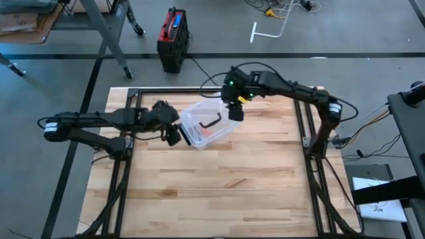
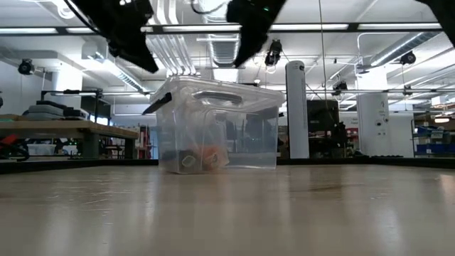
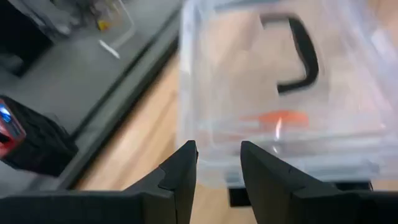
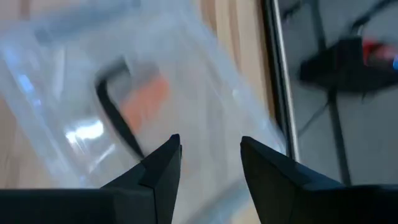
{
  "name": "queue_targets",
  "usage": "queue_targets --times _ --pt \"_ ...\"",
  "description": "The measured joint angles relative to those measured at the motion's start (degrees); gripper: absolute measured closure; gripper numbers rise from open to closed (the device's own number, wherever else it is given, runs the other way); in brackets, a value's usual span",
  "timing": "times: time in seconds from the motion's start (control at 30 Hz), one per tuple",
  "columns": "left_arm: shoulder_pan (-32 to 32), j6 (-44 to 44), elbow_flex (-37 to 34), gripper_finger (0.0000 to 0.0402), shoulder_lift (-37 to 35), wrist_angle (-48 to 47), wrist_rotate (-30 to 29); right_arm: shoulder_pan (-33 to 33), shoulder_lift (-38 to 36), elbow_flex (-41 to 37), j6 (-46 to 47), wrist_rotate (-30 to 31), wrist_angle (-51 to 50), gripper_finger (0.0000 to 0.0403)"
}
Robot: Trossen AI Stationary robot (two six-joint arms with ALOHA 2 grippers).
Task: Roll bandage
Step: Close the transparent bin
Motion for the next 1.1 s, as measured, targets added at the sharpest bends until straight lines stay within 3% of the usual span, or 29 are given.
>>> queue_targets --times 0.2,0.33,0.43,0.53,0.63,0.73,0.93,1.1 --pt "0.0 -2.9 -0.1 0.0275 5.8 -2.5 7.5 -2.6 -7.0 -17.0 1.8 -0.1 6.2 0.0243" --pt "0.3 -2.6 0.0 0.0267 10.1 1.2 7.3 -1.6 -7.9 -25.5 4.0 -0.3 9.8 0.0238" --pt "1.6 -0.8 0.1 0.0264 13.4 5.2 6.3 0.3 -9.1 -27.6 6.8 -0.1 7.6 0.024" --pt "3.3 2.8 0.1 0.0266 15.5 8.1 0.8 3.4 -10.4 -27.7 10.0 -0.4 4.7 0.0245" --pt "4.9 3.7 0.0 0.0272 16.0 4.7 -5.0 6.3 -12.5 -28.0 11.2 -0.9 4.0 0.0248" --pt "4.8 2.2 1.8 0.028 13.8 1.5 -4.7 7.2 -15.3 -28.1 11.5 -0.3 5.8 0.025" --pt "3.5 1.5 -0.3 0.0288 6.9 -2.5 3.1 7.5 -17.3 -31.2 13.0 -0.1 24.7 0.0252" --pt "3.6 3.0 -9.8 0.0288 2.7 6.7 3.6 8.0 -17.1 -41.6 18.5 -0.1 52.7 0.0261"
